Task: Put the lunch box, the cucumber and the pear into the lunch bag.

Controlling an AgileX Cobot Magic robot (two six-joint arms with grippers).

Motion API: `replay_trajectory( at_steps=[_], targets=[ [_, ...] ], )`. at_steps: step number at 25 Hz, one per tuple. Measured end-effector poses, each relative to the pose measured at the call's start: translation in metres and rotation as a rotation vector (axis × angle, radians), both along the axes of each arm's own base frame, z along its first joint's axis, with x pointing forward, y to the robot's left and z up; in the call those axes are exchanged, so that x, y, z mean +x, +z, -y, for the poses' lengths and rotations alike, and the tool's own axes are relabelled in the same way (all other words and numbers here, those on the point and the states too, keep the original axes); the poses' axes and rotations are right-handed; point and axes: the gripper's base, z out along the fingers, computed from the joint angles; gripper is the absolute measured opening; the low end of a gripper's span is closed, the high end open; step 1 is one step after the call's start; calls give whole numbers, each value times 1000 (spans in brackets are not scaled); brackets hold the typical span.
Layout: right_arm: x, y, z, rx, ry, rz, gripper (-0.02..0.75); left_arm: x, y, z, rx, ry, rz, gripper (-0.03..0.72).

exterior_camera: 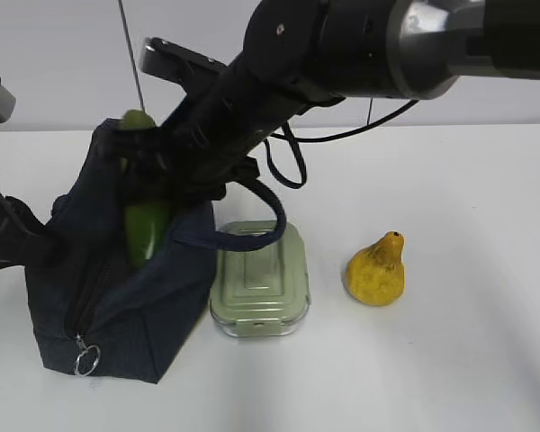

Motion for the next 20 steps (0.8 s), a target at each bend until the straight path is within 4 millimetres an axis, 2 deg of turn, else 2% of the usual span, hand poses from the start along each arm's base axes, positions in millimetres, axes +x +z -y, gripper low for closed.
replay_trajectory(
  at_steps=[5, 16, 20],
  targets=[
    [-4, -9, 10, -151, 16, -50, 389, 1, 1, 0, -7, 10, 16, 3],
    [-6, -11, 12, -183, 35, -58, 393, 2, 1, 0, -7, 13, 24, 3],
    [-7, -10, 10, -159, 62, -52, 466, 2, 1, 0, -7, 13, 23, 3]
  ],
)
